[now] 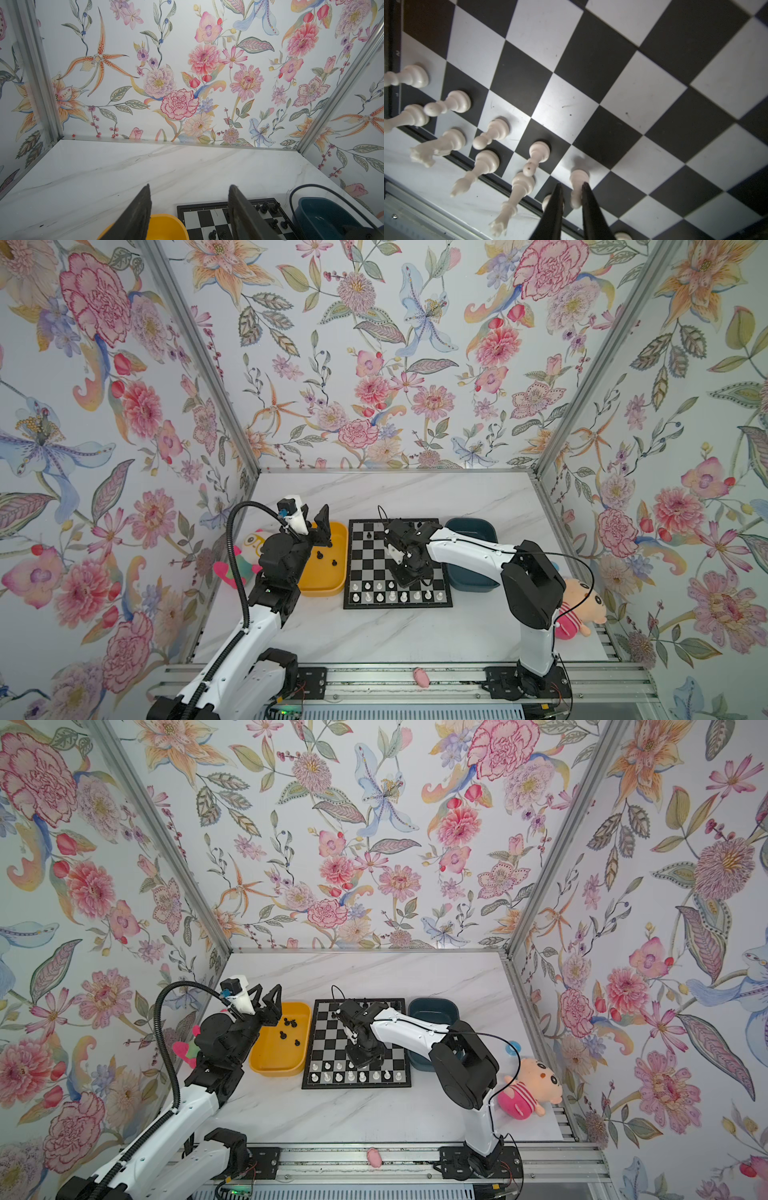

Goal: Set up the chess pieces on the board

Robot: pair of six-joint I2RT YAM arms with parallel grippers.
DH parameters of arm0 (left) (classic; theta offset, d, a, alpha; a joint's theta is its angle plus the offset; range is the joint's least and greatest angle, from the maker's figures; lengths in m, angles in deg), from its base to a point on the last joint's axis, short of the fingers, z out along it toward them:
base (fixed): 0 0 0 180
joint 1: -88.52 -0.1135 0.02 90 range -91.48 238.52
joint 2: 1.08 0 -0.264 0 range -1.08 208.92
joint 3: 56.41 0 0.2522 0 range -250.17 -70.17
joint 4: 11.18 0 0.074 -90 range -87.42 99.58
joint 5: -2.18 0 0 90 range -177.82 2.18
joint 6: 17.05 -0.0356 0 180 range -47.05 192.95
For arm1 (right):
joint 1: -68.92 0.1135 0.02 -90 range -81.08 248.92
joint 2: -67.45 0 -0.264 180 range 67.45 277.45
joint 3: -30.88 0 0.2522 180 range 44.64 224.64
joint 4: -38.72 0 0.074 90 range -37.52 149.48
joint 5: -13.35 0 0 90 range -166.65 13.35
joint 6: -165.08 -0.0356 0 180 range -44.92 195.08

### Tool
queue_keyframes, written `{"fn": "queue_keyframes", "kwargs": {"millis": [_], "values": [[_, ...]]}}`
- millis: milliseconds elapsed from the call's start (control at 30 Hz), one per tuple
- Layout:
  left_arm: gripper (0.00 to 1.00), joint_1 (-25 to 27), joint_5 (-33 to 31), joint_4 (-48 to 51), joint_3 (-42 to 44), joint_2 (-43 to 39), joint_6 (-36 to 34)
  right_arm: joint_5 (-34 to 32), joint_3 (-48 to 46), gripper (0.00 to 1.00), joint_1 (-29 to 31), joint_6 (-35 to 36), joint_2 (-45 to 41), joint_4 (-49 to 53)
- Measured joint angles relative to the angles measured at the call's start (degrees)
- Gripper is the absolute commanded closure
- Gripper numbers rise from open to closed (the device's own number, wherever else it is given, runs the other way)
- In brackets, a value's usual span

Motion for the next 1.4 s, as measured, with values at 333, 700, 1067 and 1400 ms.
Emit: {"fn": "queue_keyframes", "kwargs": {"millis": [333,700,1067,1400], "values": [[0.39,0.0,0.0,0.0,0.0,0.02,0.0,-2.38,0.26,0.77,-2.47,0.22,-3.89,0.92],[0.39,0.0,0.0,0.02,0.0,1.27,0.0,-8.41,0.46,0.77,-12.39,2.84,-11.19,2.4],[0.39,0.0,-0.02,0.02,-0.07,3.34,-0.02,-11.69,-3.8,0.77,-22.88,5.81,-12.5,2.4],[0.4,0.0,0.0,0.04,-0.76,5.25,0.0,-10.71,-7.19,0.79,-27.26,7.19,-12.39,-0.13]]}}
